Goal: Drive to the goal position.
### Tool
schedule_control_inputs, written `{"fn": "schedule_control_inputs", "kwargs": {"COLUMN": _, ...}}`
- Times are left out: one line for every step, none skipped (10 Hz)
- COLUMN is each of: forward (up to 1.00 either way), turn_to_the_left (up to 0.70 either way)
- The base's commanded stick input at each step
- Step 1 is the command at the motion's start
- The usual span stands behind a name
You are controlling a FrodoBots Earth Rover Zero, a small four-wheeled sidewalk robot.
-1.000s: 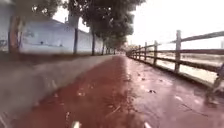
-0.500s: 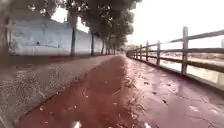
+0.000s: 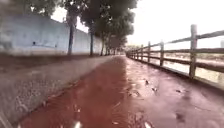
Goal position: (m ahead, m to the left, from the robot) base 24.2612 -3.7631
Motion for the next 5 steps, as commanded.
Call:
{"fn": "schedule_control_inputs", "kwargs": {"forward": 0.7, "turn_to_the_left": -0.25}}
{"fn": "schedule_control_inputs", "kwargs": {"forward": 0.7, "turn_to_the_left": -0.06}}
{"fn": "schedule_control_inputs", "kwargs": {"forward": 0.7, "turn_to_the_left": -0.01}}
{"fn": "schedule_control_inputs", "kwargs": {"forward": 0.7, "turn_to_the_left": 0.0}}
{"fn": "schedule_control_inputs", "kwargs": {"forward": 0.7, "turn_to_the_left": 0.0}}
